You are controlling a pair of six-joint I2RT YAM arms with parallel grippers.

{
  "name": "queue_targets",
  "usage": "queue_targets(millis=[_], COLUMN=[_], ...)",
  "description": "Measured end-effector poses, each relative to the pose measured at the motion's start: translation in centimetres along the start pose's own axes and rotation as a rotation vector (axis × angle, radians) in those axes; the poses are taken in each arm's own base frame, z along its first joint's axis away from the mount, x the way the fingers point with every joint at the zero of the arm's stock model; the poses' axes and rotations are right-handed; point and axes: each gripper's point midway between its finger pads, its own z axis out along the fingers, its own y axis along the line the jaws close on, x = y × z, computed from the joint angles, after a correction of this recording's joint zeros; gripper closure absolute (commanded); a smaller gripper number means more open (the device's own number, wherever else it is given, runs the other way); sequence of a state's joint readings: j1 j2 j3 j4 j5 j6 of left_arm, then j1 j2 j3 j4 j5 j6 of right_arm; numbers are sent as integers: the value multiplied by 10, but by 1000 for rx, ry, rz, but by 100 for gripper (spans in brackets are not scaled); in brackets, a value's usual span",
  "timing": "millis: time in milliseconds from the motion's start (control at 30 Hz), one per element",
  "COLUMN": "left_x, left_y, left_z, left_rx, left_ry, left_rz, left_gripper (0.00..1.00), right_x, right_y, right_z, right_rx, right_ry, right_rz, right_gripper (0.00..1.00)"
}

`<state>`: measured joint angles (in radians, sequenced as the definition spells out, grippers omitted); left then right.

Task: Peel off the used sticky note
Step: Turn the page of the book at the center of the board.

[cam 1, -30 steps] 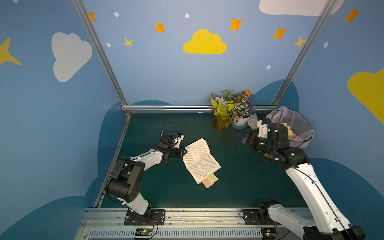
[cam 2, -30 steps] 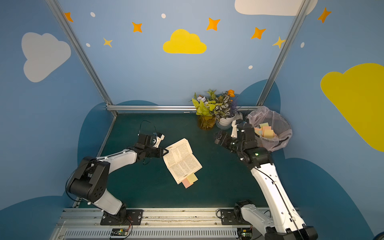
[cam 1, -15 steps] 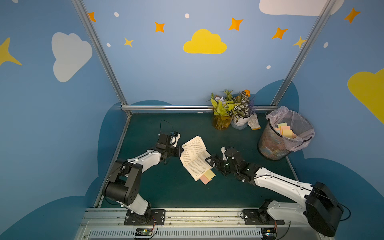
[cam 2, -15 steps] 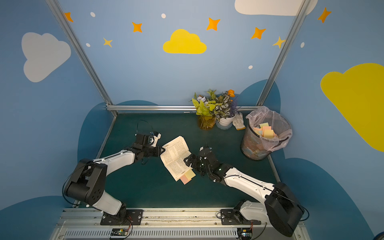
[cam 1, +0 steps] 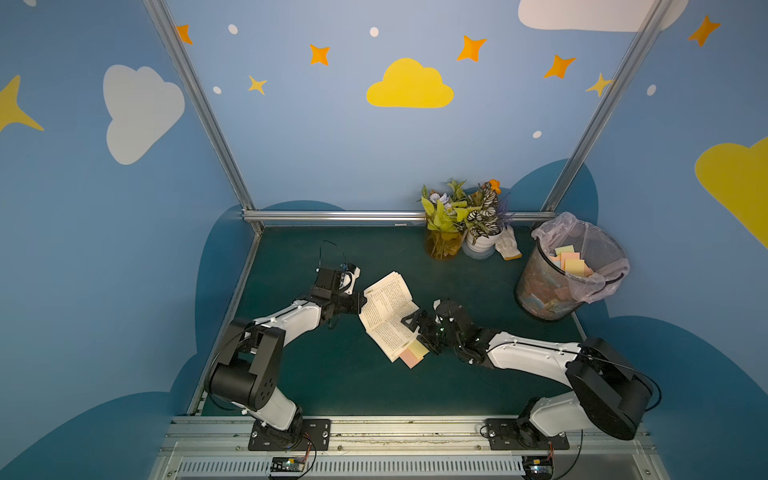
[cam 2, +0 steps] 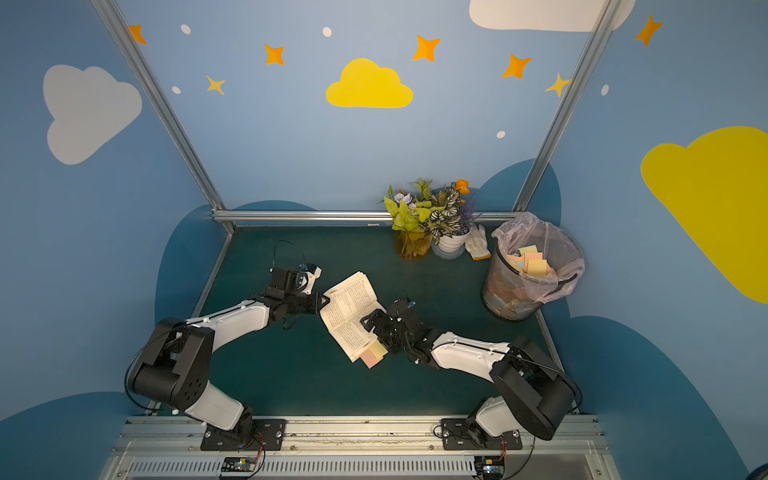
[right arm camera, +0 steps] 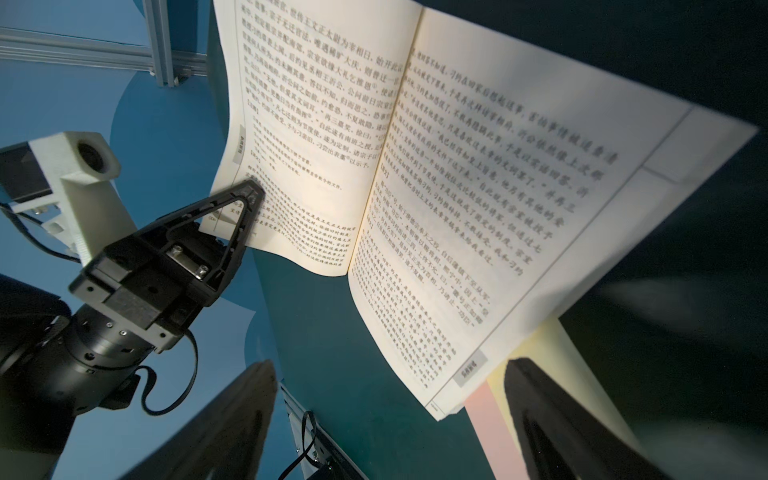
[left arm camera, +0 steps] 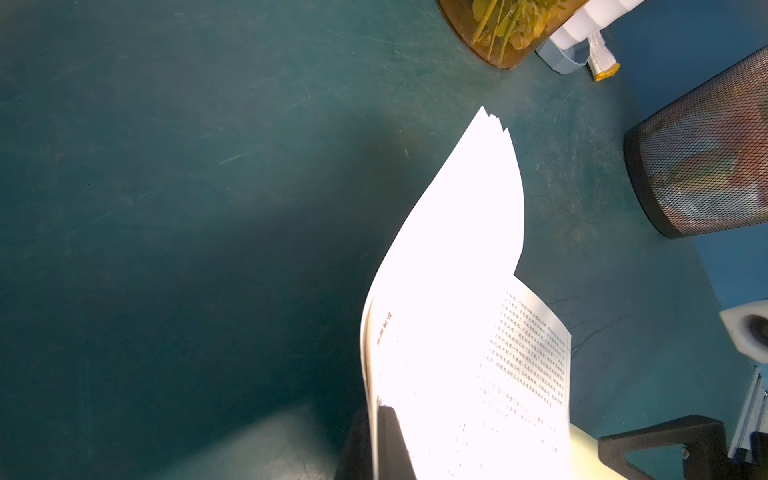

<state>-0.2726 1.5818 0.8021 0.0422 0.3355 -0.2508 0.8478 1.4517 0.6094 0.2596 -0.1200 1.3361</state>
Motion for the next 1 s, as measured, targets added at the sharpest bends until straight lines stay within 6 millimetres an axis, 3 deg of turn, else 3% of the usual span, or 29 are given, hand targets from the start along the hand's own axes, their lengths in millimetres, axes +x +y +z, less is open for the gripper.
queue_targets(millis=[300, 700, 1000], left_x=[0, 0, 1], left_y=[0, -3, -7], left_z=[0, 0, 0], left_rx=[1, 19, 50], left_ry=[-1, 1, 7], left_rz=[-1, -1, -1], left_gripper=[97, 97, 97], right_x=[13, 13, 9], right_y=[-19, -15, 4], right_z=[12, 23, 24], right_rx=[34, 11, -28], right_ry=[38, 47, 46], right_rz=[27, 31, 12], right_gripper=[8, 8, 7])
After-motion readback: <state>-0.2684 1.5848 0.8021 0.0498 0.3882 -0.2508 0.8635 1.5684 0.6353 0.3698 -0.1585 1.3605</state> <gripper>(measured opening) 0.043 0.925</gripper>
